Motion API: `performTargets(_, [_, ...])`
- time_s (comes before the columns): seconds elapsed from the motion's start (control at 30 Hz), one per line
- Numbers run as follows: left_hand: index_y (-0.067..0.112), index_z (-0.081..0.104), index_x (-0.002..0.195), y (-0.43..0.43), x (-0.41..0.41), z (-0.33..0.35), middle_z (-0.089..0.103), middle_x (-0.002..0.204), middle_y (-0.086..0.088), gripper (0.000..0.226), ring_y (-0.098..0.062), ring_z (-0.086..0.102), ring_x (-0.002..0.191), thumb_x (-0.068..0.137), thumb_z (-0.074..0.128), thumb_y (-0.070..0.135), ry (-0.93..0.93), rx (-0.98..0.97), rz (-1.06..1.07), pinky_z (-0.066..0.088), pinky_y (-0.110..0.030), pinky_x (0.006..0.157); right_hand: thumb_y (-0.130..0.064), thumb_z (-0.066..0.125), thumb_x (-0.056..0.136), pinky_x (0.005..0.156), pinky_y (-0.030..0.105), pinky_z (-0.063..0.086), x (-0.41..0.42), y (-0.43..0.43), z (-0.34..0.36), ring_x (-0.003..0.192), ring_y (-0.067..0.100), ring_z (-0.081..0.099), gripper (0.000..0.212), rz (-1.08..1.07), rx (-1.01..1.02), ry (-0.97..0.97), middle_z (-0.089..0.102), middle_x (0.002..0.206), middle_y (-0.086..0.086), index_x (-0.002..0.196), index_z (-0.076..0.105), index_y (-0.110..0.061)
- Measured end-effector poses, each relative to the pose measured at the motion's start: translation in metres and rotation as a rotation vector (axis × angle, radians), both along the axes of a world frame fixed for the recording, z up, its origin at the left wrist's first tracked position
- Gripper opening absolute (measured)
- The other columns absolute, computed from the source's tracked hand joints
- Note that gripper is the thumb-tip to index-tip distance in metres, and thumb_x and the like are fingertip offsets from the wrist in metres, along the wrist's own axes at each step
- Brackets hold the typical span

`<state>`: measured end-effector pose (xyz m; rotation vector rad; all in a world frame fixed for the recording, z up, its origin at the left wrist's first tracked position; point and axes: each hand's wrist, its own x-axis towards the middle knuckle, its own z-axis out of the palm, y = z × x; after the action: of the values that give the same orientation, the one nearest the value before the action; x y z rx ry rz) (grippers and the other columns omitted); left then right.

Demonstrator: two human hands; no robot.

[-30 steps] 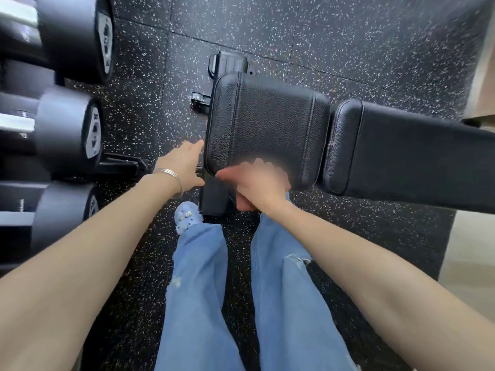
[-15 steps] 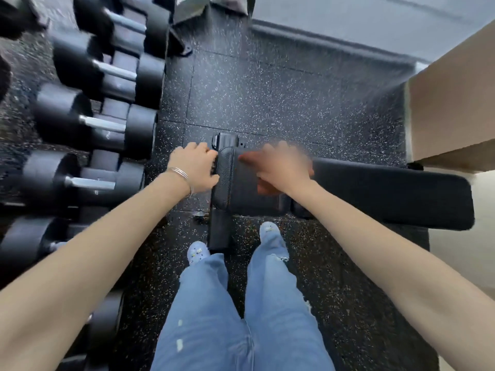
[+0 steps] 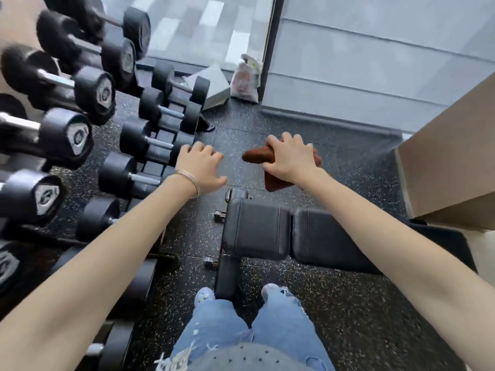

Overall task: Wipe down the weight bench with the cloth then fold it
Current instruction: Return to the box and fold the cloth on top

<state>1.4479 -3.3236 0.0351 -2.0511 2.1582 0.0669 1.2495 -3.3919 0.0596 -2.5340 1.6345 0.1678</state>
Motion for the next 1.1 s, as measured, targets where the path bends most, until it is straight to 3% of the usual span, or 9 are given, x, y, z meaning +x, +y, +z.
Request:
performTargets(0.57, [0.026, 0.048, 0.133, 0.051, -0.068, 0.032, 0.051, 0.134, -0.005, 0.062, -0.028, 0.043, 0.124, 0.081, 0.048, 0.06, -0.044, -0.148, 0.486, 0.032, -0.04, 0.1, -0.049, 0.059, 0.079, 0.088, 0.05, 0.037, -0.03, -0.024, 0.033, 0.108, 0.033, 0.046, 0.043, 0.555, -0.02, -0.037, 0.05, 0.113, 0.01, 0.114, 0.046, -0.026])
performTargets(1.1, [0.03, 0.049, 0.131, 0.215, -0.1, 0.038, 0.052, 0.131, -0.002, 0.059, -0.027, 0.047, 0.119, 0.081, 0.048, 0.06, -0.061, -0.085, 1.033, 0.035, -0.04, 0.097, -0.045, 0.061, 0.078, 0.09, 0.051, 0.04, 0.022, 0.075, 0.041, 0.111, 0.035, 0.047, 0.043, 1.067, 0.001, -0.044, 0.051, 0.114, 0.011, 0.115, 0.049, -0.025])
